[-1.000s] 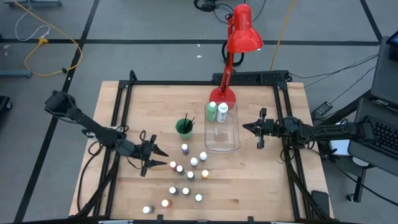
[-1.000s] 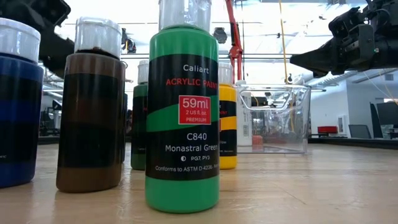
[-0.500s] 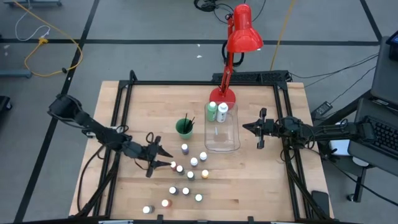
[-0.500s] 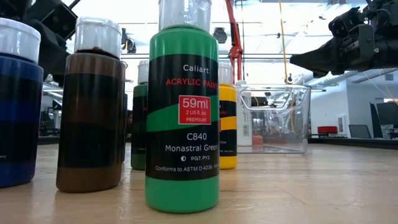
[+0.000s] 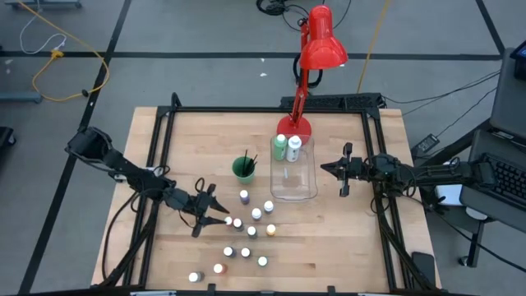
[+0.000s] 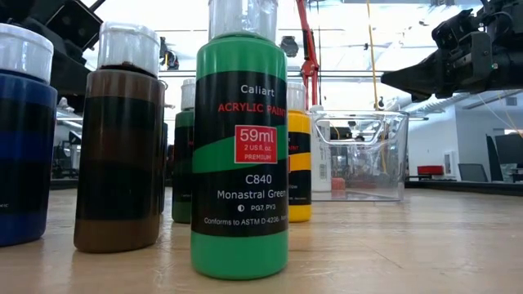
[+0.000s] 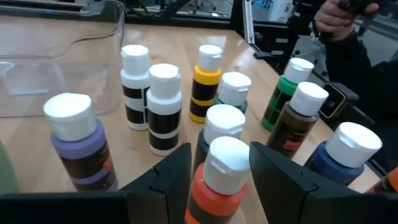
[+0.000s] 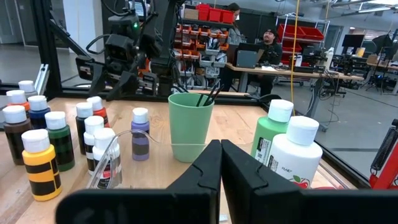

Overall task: Pick & Place Paint Supplies
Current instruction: Put the top orange paint bottle into the transparent bin

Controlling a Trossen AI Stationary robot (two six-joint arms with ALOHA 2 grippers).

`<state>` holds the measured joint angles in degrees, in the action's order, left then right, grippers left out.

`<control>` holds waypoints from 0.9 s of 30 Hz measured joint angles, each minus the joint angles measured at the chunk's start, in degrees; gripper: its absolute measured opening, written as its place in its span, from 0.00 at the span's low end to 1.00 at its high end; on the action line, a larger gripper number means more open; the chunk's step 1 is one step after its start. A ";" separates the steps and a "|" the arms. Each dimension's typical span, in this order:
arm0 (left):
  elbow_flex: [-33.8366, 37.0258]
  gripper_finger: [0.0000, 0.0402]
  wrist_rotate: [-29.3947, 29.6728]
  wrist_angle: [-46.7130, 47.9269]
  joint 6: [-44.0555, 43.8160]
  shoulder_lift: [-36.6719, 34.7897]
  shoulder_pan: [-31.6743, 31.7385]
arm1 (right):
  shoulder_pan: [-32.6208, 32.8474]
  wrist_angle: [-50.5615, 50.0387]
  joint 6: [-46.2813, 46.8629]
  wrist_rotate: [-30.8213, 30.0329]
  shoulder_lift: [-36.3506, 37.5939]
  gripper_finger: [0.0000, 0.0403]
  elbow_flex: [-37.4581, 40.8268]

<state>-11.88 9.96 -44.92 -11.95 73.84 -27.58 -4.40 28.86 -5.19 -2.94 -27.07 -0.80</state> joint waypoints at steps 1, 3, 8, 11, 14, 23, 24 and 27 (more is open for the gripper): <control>0.00 0.41 0.07 -0.03 0.38 0.00 0.05 | 0.02 0.00 -0.01 0.00 0.00 0.01 0.01; 0.00 0.41 0.04 0.00 0.91 0.00 0.24 | 0.01 0.00 0.00 0.02 -0.02 0.01 0.00; 0.00 0.41 -0.83 -0.04 3.29 0.00 0.25 | 0.00 0.00 -0.04 0.02 -0.02 0.01 0.02; 0.00 0.43 -1.14 -0.13 4.27 -0.02 0.48 | 0.00 0.00 -0.07 0.01 -0.02 0.01 0.01; 0.00 0.49 -1.46 -0.20 4.34 -0.03 1.51 | 0.01 0.00 -0.07 0.01 0.00 0.01 0.01; 0.00 0.71 -7.34 -0.81 7.41 -0.02 5.49 | 0.02 0.00 -0.19 0.01 -0.01 0.01 0.01; 0.02 0.72 -7.73 -1.04 8.49 -0.02 5.66 | 0.01 0.00 -0.20 0.01 0.00 0.01 0.01; 0.04 0.76 -9.05 -1.41 11.48 -0.78 6.19 | 0.00 0.00 -0.20 0.00 -0.02 0.01 0.00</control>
<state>-11.84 0.91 -46.33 -0.47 73.06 -21.40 -4.40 28.86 -5.39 -2.94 -27.09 -0.80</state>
